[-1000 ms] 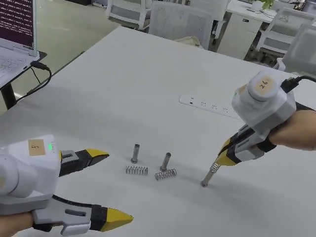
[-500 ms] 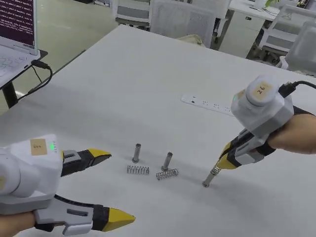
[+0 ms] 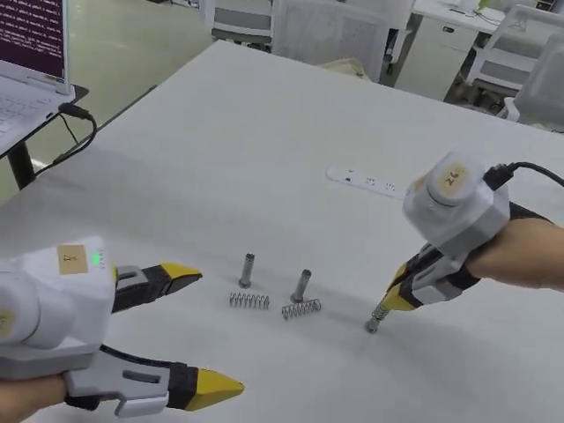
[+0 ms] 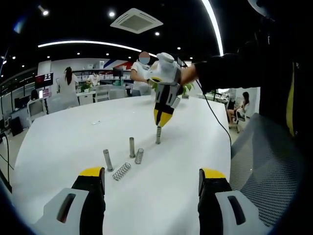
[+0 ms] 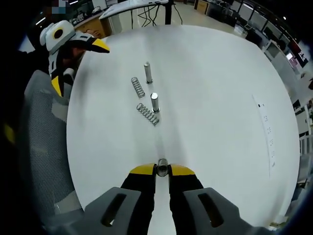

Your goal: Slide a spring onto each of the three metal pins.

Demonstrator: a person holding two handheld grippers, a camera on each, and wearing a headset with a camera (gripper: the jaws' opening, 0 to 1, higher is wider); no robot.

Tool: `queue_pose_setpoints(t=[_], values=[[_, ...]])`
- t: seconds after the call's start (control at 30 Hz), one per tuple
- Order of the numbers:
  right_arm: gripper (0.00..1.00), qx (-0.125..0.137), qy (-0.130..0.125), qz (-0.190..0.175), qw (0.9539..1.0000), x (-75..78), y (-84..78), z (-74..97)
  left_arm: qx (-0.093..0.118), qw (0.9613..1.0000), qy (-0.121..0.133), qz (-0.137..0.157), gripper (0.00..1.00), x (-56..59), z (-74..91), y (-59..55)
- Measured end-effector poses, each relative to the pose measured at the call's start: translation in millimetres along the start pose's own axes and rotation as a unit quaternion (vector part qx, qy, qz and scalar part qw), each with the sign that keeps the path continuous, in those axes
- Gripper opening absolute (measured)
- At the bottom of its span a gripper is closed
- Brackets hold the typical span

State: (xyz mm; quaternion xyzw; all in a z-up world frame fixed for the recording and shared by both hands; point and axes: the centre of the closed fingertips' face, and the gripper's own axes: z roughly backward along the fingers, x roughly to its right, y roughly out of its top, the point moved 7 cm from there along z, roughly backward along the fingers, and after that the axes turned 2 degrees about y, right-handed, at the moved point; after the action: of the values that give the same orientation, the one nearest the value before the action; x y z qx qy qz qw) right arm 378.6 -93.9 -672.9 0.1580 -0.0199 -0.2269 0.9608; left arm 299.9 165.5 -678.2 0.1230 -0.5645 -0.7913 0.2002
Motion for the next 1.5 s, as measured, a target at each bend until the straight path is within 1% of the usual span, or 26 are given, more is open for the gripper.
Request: queue_pose_setpoints(t=[0.4, 0.77, 0.9, 1.3, 1.5], values=[[0.07, -0.006, 0.0, -0.005, 1.0, 0.2, -5.0, -13.8, -0.001, 1.0, -0.001, 0.0, 0.74, 0.3, 0.2, -0.2], [0.07, -0.006, -0.003, -0.01, 0.9999, 1.5, -7.9, -19.6, -0.002, 1.0, -0.001, 0.001, 0.73, -0.3, 1.2, -0.5], [0.08, -0.003, -0.003, -0.014, 0.9999, 2.3, -6.8, -19.2, -0.002, 1.0, 0.0, 0.001, 0.73, -0.7, 1.7, -0.7], [0.08, 0.0, -0.004, -0.007, 1.0, 2.7, -5.8, -19.6, -0.001, 1.0, 0.0, 0.0, 0.73, -1.1, 1.9, -0.9], [0.14, 0.006, -0.005, -0.004, 1.0, 1.9, -6.4, -19.3, -0.002, 1.0, 0.0, 0.0, 0.73, -1.4, 1.4, -0.9]])
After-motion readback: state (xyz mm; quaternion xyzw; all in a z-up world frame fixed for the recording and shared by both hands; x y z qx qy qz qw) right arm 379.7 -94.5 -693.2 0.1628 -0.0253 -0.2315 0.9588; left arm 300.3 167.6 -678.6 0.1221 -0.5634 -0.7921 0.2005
